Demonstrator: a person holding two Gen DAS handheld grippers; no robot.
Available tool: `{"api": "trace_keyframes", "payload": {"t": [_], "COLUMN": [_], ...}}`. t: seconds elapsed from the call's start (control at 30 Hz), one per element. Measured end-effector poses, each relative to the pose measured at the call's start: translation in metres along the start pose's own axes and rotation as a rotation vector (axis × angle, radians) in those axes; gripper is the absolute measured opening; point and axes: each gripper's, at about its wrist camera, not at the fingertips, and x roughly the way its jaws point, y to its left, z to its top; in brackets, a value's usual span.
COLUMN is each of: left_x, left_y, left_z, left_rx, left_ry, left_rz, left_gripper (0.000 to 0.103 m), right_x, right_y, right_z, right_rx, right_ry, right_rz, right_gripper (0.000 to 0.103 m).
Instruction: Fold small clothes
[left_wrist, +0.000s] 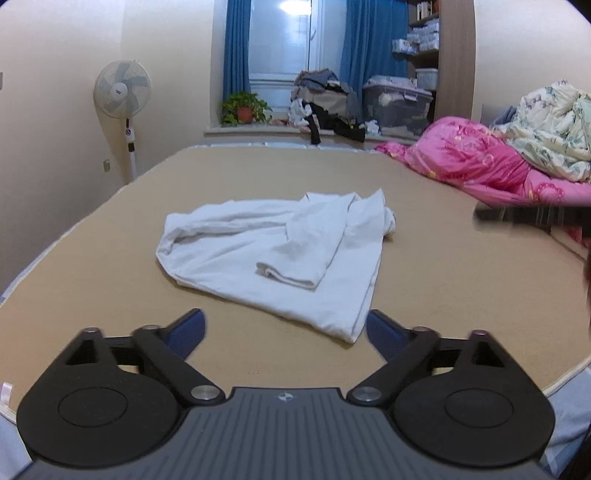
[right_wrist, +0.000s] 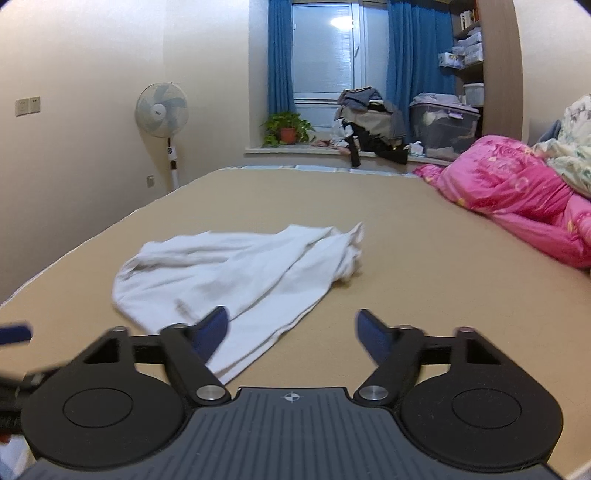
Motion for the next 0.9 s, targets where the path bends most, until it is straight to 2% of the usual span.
{"api": "trace_keyframes", "payload": {"t": [0.07,0.13,0.17,0.23,0.27,0.33,0.5,0.57,0.63,0.7,0.73,0.83,0.9], "left_x": [0.008,0.019,0.026,0.043,0.052,0.072,0.125,0.146,0.161,0.167,0.170,0.159,0.137], "left_y": [0.001,0.003,0.004,0.007,0.008,0.010,-0.006,-0.021,-0.032,-0.042,-0.042,-0.022,0.000], "left_z": [0.000,0.001,0.002,0.004,0.005,0.007,0.006,0.004,0.001,0.003,0.005,0.016,0.025], "left_rx": [0.005,0.000,-0.002,-0.027,-0.055,-0.139,-0.369,-0.406,-0.421,-0.346,-0.298,-0.208,-0.085], "left_ry": [0.024,0.056,0.075,0.113,0.128,0.155,0.218,0.261,0.309,0.287,0.299,0.292,0.254], "left_rz": [-0.009,-0.009,-0.005,0.019,0.031,0.050,0.048,0.039,0.072,0.118,0.101,0.003,-0.043], "left_gripper": [0.070,0.060,0.059,0.059,0.059,0.061,0.070,0.074,0.071,0.033,0.005,0.004,0.003], "right_x": [0.006,0.017,0.023,0.039,0.039,0.038,0.040,0.041,0.042,0.041,0.041,0.041,0.040], "right_y": [-0.020,-0.040,-0.048,-0.060,-0.063,-0.063,-0.057,-0.056,-0.059,-0.062,-0.065,-0.073,-0.079], "right_z": [0.010,0.010,0.006,0.001,0.001,0.003,0.002,0.003,0.005,0.005,0.005,0.007,0.009], "right_rx": [-0.017,-0.018,0.000,0.037,0.062,0.077,0.066,0.059,0.066,0.070,0.074,0.087,0.090], "right_ry": [-0.024,-0.029,-0.022,0.063,0.048,0.020,0.029,0.035,0.044,0.048,0.052,0.059,0.054], "right_rz": [-0.012,-0.014,-0.018,-0.048,-0.032,-0.003,0.036,0.047,0.058,0.058,0.054,0.039,0.033], "right_gripper": [0.060,0.059,0.058,0.047,0.045,0.045,0.045,0.045,0.045,0.045,0.045,0.045,0.045]}}
